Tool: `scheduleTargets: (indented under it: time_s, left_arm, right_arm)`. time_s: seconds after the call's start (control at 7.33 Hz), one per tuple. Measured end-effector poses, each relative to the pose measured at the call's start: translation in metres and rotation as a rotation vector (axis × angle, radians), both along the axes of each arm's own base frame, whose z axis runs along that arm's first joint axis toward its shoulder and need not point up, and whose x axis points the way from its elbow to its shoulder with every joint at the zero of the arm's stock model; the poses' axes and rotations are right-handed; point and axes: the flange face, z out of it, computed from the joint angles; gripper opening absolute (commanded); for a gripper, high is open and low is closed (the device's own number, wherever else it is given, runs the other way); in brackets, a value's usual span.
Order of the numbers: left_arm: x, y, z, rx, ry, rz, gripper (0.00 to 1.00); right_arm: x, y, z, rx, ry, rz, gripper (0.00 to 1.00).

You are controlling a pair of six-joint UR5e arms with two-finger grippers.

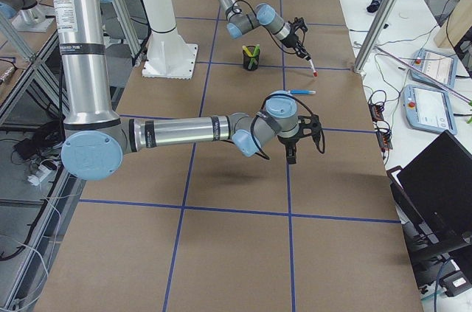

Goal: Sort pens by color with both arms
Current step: 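Carry the red-capped marker and set it beside the blue marker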

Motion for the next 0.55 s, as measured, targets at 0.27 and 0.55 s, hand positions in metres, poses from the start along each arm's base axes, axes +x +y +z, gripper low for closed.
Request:
scheduleTargets:
  time_s: [0.27, 0.55]
  left_arm:
    - [0.0043, 0.0016, 0.0037, 0.003, 0.004, 0.004, 0.99]
    - [0.0074, 0.0049, 0.0052, 0.004, 0.005, 0.01, 1.0]
  right_arm:
    - [0.0001, 0.0003, -0.0014, 0.003, -0.001, 0.0, 0.99]
    - [-0.0002, -0.0007, -0.0035, 0.007, -0.002, 0.0, 0.99]
